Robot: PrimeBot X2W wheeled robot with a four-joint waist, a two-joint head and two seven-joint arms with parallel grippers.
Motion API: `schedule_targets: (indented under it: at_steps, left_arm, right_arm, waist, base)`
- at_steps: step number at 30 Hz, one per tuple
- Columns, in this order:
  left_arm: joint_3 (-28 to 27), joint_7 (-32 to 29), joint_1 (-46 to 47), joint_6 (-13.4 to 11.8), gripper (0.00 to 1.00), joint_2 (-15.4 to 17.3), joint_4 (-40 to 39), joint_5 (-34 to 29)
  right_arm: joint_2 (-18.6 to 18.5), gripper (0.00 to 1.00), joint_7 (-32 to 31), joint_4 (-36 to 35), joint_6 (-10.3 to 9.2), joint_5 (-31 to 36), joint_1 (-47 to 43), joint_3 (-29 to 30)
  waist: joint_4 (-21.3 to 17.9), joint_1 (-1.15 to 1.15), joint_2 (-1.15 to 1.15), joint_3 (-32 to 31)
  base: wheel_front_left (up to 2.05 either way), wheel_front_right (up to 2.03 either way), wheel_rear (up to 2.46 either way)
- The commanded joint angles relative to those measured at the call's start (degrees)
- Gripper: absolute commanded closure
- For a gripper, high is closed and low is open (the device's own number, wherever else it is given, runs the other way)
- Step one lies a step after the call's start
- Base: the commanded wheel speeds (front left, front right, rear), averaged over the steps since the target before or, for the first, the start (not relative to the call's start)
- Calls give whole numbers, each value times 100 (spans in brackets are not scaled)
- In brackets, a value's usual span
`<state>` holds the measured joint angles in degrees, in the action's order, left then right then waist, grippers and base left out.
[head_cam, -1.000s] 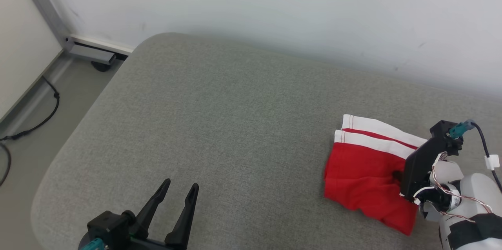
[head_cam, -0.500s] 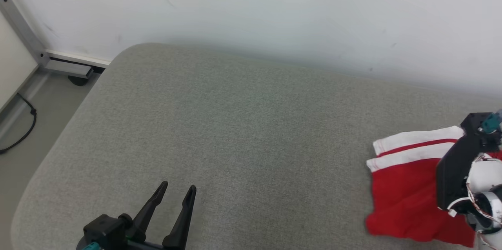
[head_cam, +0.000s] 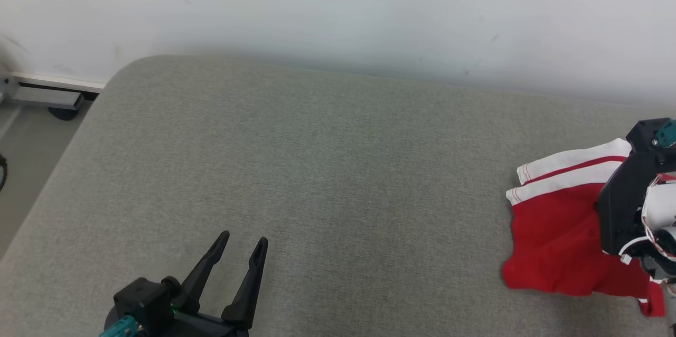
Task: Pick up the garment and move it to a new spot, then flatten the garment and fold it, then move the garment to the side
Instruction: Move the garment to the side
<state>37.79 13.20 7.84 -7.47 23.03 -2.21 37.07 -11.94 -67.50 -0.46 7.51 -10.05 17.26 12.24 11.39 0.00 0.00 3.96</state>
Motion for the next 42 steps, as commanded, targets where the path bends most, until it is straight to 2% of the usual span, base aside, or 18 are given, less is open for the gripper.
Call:
schedule_targets:
  at_steps: [1,9,11,18,26,33,39,42]
  left_arm:
    - [-9,38,118,29,0,10,19,-38]
    - [8,53,256,91,0,-13,69,-61]
    - [-4,50,329,92,0,-4,75,-78]
    - [-6,58,400,125,0,8,92,-101]
    - [-20,74,503,131,0,32,120,-107]
    - [9,20,537,135,0,101,98,-129]
    - [32,-53,576,130,0,186,14,-166]
    - [51,-103,585,121,0,229,-15,-180]
  right_arm:
    - [-160,100,5,110,-6,-133,145,-88]
    - [-845,100,-189,330,-6,-576,394,-490]
    - [-1122,100,-169,288,-6,-666,430,-494]
    - [-1450,100,-162,226,-6,-777,390,-383]
    - [-1890,100,-338,-185,-6,-967,225,-167]
    - [-2268,100,-129,-201,-6,-707,44,37]
    - [-2230,100,453,248,-6,-214,20,149]
    - [-2059,100,636,537,-6,225,109,399]
  waist:
    - [-161,0,0,134]
    - [-361,0,0,400]
    - [-413,0,0,528]
    - [-476,0,0,718]
    - [-545,0,0,883]
    - [-566,0,0,968]
    - [-498,0,0,1092]
    - [-453,0,0,1149]
  base:
    - [0,0,0]
    - [0,0,0]
    - [0,0,0]
    - [0,0,0]
    - [0,0,0]
    - [0,0,0]
    - [0,0,0]
    - [0,0,0]
